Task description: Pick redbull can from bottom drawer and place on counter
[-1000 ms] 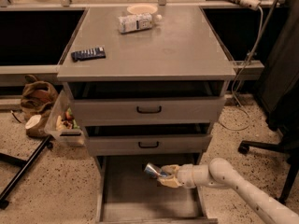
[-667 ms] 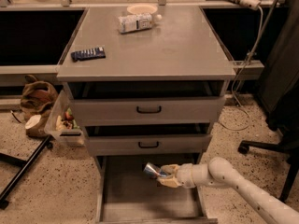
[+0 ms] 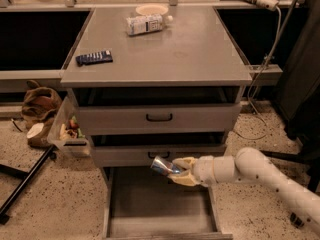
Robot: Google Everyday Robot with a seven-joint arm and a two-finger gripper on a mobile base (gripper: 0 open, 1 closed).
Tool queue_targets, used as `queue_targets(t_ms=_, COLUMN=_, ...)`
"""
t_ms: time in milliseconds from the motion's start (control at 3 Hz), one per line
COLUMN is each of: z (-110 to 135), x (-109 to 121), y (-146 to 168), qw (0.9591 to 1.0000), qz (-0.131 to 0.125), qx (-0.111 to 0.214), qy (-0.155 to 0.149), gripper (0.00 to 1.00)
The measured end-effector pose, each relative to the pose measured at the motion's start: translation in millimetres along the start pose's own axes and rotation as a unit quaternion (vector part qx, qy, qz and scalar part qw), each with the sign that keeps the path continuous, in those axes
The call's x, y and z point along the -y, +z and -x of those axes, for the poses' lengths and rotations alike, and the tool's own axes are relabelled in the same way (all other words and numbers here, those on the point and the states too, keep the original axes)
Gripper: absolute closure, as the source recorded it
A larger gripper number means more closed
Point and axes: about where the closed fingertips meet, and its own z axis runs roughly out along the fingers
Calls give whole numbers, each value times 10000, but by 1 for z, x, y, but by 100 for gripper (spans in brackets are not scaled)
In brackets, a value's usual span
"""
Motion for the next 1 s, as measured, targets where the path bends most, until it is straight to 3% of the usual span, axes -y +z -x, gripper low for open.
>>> queue_targets(t_ms=333, z=87, x=-9, y=-37, qw=9992, qz=113, qx=77, qy=-372, gripper=100)
queue_targets(t_ms=667, z=171, x=-12, y=-60, qw=9948, qz=332, qx=191, qy=-939, gripper=100)
queue_targets(t_ms=1000, z=171, x=-12, y=-60, qw=9948, qz=333, qx=191, qy=-939, gripper=100)
